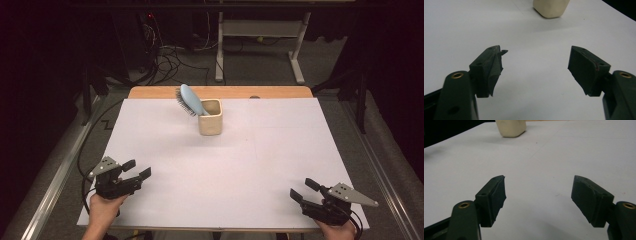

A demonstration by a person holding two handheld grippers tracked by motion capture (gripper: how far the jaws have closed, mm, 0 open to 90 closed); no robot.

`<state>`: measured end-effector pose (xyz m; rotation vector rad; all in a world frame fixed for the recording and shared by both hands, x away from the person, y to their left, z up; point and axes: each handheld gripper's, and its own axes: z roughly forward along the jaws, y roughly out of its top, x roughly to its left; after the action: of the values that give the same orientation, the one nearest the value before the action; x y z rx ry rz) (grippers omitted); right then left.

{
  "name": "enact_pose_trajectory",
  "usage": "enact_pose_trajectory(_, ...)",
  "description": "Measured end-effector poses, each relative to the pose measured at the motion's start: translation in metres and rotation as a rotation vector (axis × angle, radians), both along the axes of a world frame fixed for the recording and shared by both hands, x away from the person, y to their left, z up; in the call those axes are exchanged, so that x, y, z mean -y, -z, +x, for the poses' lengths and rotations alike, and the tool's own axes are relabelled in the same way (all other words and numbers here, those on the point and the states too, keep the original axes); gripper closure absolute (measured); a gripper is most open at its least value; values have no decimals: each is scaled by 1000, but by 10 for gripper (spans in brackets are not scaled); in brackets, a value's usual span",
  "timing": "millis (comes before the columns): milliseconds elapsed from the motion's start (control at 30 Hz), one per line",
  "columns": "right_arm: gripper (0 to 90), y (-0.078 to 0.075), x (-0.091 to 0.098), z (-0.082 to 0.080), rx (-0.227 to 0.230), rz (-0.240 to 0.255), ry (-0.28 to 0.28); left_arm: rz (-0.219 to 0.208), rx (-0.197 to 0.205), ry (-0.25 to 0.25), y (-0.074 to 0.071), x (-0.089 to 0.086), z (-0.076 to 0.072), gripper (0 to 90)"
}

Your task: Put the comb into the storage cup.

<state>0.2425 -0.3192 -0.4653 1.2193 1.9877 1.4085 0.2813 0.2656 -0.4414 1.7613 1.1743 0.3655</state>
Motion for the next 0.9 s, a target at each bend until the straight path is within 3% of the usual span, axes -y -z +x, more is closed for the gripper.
enact_pose_trajectory(900,284,0,0,0,0,1,1,-8,-25,-21,11,-3,-6,285)
